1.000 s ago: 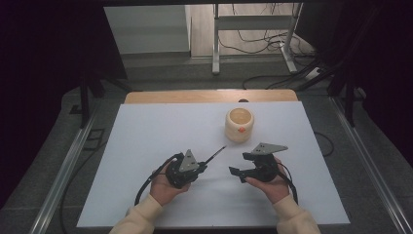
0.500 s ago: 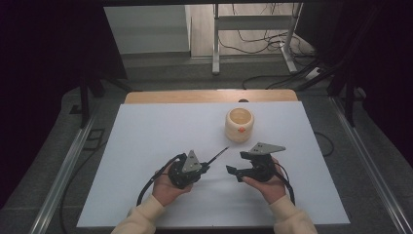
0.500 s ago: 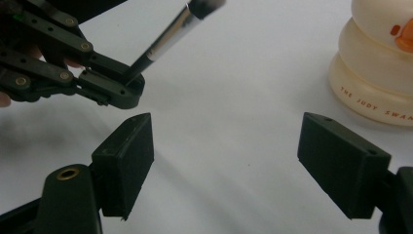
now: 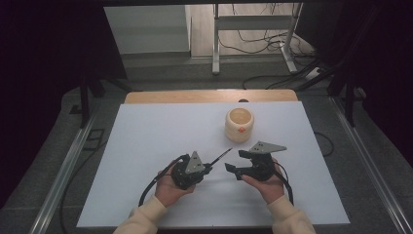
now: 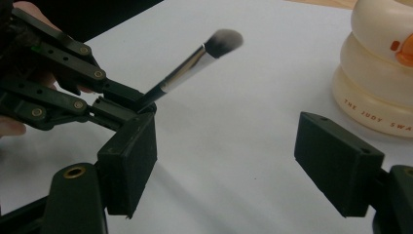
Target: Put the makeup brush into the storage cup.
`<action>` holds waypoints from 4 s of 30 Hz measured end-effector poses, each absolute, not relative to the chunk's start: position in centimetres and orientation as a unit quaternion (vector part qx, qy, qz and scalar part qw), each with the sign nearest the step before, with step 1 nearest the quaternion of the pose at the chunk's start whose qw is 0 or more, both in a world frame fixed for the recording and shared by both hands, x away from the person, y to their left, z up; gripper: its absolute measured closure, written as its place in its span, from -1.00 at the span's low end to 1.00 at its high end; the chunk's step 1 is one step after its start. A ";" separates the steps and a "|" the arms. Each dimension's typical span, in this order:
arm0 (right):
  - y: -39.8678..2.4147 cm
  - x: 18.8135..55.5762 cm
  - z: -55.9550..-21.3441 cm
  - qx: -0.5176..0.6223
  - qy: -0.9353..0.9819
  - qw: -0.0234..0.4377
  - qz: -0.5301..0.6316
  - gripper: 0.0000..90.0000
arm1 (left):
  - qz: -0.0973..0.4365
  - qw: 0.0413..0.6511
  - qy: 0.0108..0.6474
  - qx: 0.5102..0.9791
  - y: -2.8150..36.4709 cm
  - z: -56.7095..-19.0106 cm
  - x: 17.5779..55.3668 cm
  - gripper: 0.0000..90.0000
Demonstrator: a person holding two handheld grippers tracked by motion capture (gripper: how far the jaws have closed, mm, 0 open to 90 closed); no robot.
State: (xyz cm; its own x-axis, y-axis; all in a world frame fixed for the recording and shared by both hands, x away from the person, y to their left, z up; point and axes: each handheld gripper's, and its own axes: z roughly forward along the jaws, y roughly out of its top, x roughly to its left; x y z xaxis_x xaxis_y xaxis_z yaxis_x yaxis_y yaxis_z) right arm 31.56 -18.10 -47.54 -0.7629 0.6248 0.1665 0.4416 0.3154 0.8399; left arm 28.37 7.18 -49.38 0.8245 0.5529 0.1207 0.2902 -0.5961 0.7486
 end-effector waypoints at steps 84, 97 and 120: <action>-19.1 32.0 -46.0 0.342 0.743 0.001 0.575 0.83 | 0.163 0.411 0.345 0.827 13.1 -48.4 27.0 -0.80; -19.3 32.0 -45.9 0.343 0.742 0.007 0.576 0.83 | 0.182 0.402 0.380 0.813 16.3 -49.0 26.3 -0.76; -19.9 32.1 -45.6 0.349 0.736 0.017 0.580 0.83 | 0.187 0.392 0.419 0.797 19.9 -50.3 24.7 -0.74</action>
